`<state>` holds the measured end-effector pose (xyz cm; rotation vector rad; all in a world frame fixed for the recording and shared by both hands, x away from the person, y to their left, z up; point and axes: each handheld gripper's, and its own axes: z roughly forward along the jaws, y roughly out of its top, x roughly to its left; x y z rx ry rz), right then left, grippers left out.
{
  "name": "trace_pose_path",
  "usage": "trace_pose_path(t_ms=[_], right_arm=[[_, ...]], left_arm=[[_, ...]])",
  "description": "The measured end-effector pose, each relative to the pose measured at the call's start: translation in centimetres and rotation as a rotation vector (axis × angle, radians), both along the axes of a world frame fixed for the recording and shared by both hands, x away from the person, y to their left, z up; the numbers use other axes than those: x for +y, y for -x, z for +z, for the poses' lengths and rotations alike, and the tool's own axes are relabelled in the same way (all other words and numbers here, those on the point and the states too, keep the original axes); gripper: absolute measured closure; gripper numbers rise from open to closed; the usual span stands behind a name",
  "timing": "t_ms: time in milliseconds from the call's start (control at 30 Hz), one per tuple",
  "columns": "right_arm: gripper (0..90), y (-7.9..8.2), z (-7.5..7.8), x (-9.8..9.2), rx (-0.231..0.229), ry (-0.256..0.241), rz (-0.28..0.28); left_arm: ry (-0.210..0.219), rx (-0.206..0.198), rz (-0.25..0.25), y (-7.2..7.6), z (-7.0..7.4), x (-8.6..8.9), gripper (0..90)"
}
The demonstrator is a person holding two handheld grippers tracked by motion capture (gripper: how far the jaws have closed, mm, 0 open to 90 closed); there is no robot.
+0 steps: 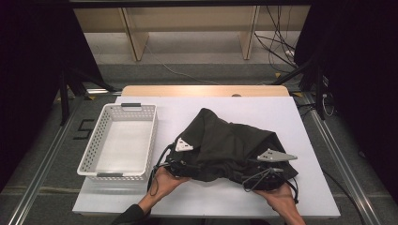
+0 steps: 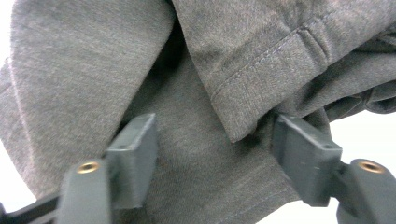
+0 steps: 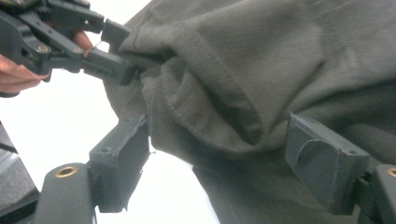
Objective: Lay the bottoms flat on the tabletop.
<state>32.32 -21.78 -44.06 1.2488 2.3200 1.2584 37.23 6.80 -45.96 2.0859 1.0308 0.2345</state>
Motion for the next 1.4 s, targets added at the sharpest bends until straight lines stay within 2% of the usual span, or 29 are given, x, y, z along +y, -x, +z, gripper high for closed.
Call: trace_pose_path(t_ms=[100, 167, 300, 367, 400, 500, 567, 633, 800, 867, 933, 1033, 1133, 1233, 1300, 1333, 1400], right_arm=[[21.0, -0.3, -0.5, 0.8, 0.021, 0.017, 0.017], [19.4, -0.4, -0.8, 1.3, 0.024, 0.039, 0.032], [19.4, -0.8, -1.5, 2.4, 0.037, 0.089, 0.055], [27.7, -1.0, -2.0, 2.9, 0.036, 0.154, 0.050], [36.5, -1.1, -2.2, 3.1, 0.031, 0.183, 0.039], [64.2, -1.4, -2.1, 3.0, 0.010, 0.196, 0.036], [71.9, -1.6, -1.4, 2.6, 0.004, 0.178, 0.035], [74.8, -1.7, -0.3, 1.9, -0.003, 0.157, 0.033], [75.8, -3.0, 2.7, 0.0, -0.038, 0.084, 0.010], [76.0, -3.9, 3.8, -0.5, -0.045, 0.078, -0.007], [76.6, -4.8, 4.8, -0.9, -0.050, 0.077, -0.021], [77.4, -6.4, 6.2, -1.6, -0.044, 0.077, -0.043], [78.0, -8.2, 7.1, -2.2, -0.029, 0.070, -0.078], [78.1, -10.1, 7.9, -3.0, -0.020, 0.070, -0.115], [78.0, -11.3, 8.5, -3.4, -0.011, 0.074, -0.139], [78.0, -11.9, 8.7, -3.7, -0.008, 0.075, -0.153], [77.6, -13.1, 9.2, -4.1, 0.000, 0.072, -0.179]], left_arm=[[0.003, 0.007, -0.012, -0.3, -0.2, -0.2, 47.9], [0.010, 0.011, -0.031, -0.3, -0.2, -0.4, 60.6], [-0.015, -0.003, -0.051, -0.1, 0.0, -1.1, 76.8], [-0.018, -0.012, -0.054, -0.1, 0.2, -1.3, 80.5], [-0.022, -0.015, -0.057, -0.1, 0.3, -1.3, 82.7], [-0.015, -0.023, -0.069, -0.1, 0.8, -1.3, 85.0], [-0.002, -0.029, -0.084, -0.1, 1.4, -1.2, 85.2], [0.025, -0.036, -0.099, -0.2, 2.3, -1.3, 85.4], [0.054, -0.082, -0.111, -1.0, 4.9, -2.3, 85.2], [0.064, -0.089, -0.104, -1.7, 5.9, -2.8, 83.9], [0.082, -0.086, -0.098, -2.6, 6.8, -3.1, 81.2], [0.145, -0.069, -0.076, -4.1, 8.0, -3.2, 78.4], [0.172, -0.062, -0.065, -5.1, 8.9, -3.0, 71.5], [0.162, -0.060, -0.030, -5.5, 9.3, -2.7, 54.1], [0.166, -0.049, -0.028, -5.3, 9.1, -2.1, 49.0], [0.152, -0.045, -0.028, -5.2, 8.8, -1.9, 46.9], [0.098, -0.041, -0.014, -4.8, 8.0, -1.6, 43.1]])
